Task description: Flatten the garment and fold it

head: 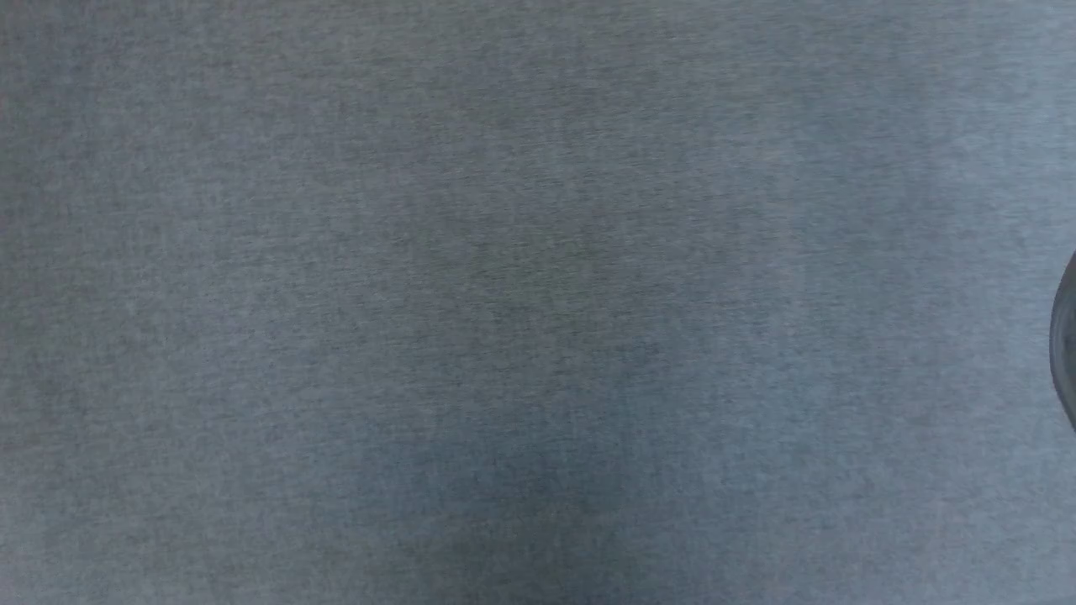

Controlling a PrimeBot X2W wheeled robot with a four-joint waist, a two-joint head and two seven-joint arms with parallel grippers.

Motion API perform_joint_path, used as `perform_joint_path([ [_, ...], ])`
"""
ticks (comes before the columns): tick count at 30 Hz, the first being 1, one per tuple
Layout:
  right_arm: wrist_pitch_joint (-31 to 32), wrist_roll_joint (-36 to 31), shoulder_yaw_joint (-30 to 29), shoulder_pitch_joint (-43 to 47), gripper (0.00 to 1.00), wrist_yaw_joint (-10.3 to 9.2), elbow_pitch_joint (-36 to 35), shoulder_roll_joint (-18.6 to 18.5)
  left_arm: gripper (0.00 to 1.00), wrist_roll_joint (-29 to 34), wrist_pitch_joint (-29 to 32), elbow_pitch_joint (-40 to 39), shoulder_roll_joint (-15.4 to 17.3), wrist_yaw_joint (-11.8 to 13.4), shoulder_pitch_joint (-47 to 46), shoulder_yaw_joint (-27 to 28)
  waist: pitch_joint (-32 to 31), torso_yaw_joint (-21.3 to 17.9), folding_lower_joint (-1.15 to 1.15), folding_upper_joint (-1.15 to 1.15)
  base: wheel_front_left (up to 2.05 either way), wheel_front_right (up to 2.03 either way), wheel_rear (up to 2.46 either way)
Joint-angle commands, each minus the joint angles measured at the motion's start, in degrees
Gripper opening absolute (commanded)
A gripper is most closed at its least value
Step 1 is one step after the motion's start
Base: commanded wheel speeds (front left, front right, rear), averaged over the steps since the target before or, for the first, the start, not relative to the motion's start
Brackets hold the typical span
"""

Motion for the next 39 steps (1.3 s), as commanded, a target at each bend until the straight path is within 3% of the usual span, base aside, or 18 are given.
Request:
perform_joint_path([
  [1, -0.8, 1.2, 1.5, 2.4, 0.0, -0.08, -0.4, -0.9, 0.0, -1.9, -0.6, -2.0, 1.3, -0.4, 3.2, -1.2, 0.9, 2.6, -0.02, 0.0, 0.0, 0.0, 0.0],
  [5, -0.5, 6.6, 6.0, 9.8, 0.0, -0.08, -4.8, -4.3, 0.0, -8.3, -1.1, -11.1, 5.8, -0.4, 13.6, -5.7, -2.0, 4.1, -0.02, 0.0, 0.0, 0.0, 0.0],
  [11, 3.9, 15.8, 7.8, 29.2, 0.0, -0.08, -20.5, -10.4, 0.0, -14.9, -1.5, -26.2, 13.1, 0.6, 33.4, -6.4, -8.5, 5.2, -0.02, 0.0, 0.0, 0.0, 0.0],
  [14, 6.9, 18.4, 4.6, 41.4, 0.0, -0.08, -30.2, -11.7, 0.0, -15.8, -1.9, -33.8, 16.1, 4.1, 44.4, -6.5, -11.7, 5.7, -0.02, 0.0, 0.0, 0.0, 0.0],
  [17, 9.1, 19.4, 0.8, 52.2, 0.0, -0.08, -38.3, -10.8, 0.0, -15.7, -2.8, -39.8, 18.2, 8.6, 54.4, -6.6, -14.1, 6.0, -0.02, 0.0, 0.0, 0.0, 0.0],
  [20, 11.0, 19.3, -2.8, 62.7, 0.0, -0.08, -45.4, -8.3, 0.0, -14.6, -4.1, -43.6, 20.0, 13.3, 64.1, -7.4, -16.4, 6.3, -0.02, 0.0, 0.0, 0.0, 0.0],
  [23, 12.8, 18.9, -5.9, 73.2, 0.0, -0.08, -50.4, -4.4, 0.0, -16.4, -5.8, -46.0, 19.8, 18.3, 75.7, -8.4, -18.9, 6.6, -0.02, 0.0, 0.0, 0.0, 0.0],
  [29, 12.2, 18.0, -6.8, 82.7, 0.0, -0.08, -49.9, -2.9, 0.0, -19.4, -4.3, -44.7, 19.7, 22.4, 88.2, -12.3, -22.9, 6.9, -0.02, 0.0, 0.0, 0.0, 0.0],
  [33, 12.0, 17.4, -7.4, 87.5, 0.0, -0.08, -48.1, -2.2, 0.0, -22.3, -1.3, -43.2, 19.0, 23.2, 93.6, -15.5, -25.6, 7.2, -0.02, 0.0, 0.0, 0.0, 0.0],
  [39, 16.9, 16.7, -7.5, 94.3, 0.0, -0.08, -46.4, -2.5, 0.0, -28.6, 4.5, -41.6, 18.6, 23.4, 99.1, -18.4, -29.1, 7.6, -0.02, 0.0, 0.0, 0.0, 0.0],
])
